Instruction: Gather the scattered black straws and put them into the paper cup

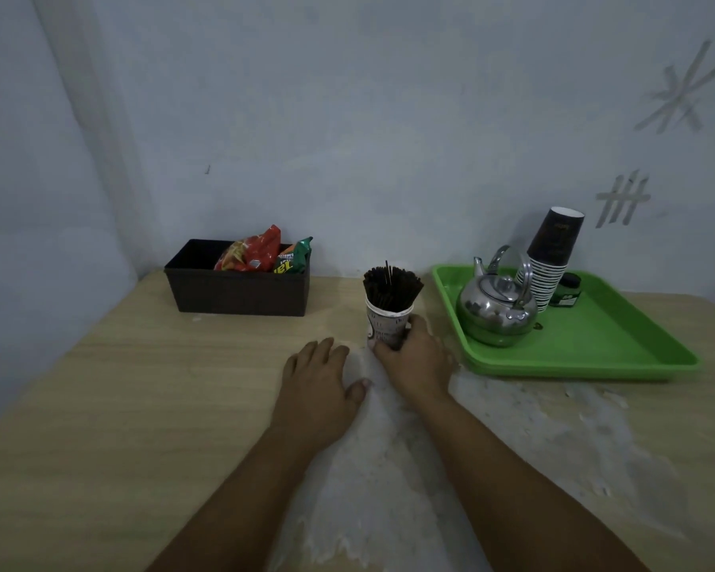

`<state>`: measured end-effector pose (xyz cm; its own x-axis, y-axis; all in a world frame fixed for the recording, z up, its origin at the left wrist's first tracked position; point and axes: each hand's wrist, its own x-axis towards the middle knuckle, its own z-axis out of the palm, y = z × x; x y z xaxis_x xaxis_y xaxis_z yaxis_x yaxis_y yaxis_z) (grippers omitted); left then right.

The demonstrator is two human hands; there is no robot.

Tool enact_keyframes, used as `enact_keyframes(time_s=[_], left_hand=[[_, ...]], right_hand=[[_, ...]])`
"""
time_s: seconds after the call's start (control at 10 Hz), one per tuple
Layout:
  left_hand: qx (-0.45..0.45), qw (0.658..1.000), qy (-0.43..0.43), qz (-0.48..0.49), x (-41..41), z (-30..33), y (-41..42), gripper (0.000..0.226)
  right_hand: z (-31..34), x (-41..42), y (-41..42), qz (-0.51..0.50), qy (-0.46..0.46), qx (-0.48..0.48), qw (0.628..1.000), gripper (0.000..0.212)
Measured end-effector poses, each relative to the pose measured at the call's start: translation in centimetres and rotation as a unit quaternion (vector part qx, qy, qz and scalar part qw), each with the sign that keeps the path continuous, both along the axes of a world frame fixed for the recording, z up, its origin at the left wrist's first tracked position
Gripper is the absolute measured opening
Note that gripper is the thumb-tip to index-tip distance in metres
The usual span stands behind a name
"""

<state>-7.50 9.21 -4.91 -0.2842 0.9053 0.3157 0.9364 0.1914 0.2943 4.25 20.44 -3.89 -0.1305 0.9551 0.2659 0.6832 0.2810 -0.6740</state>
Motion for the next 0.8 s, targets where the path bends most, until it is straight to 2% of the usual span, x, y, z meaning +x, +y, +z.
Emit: enact_keyframes(time_s=[0.4,0.7,0.8], left_hand=[[-0.031,1.000,0.003,0.001,-0.2,-0.1,0.2,0.066],[-0.034,0.999,-0.003,0.001,0.0,0.5,0.3,0.066],[-0.030,1.000,-0.002,-0.001,0.1,0.4,0.3,0.066]], right_hand=[[1.4,-4.4,5.7,-0.033,-0.022,-0.015,0.999,0.046],[2.1,-5.6,7.7,-0.036,-0.047,-0.032,0.998,0.053],[1.8,-5.3,7.0,-0.037,-0.040,-0.009,0.998,0.059]])
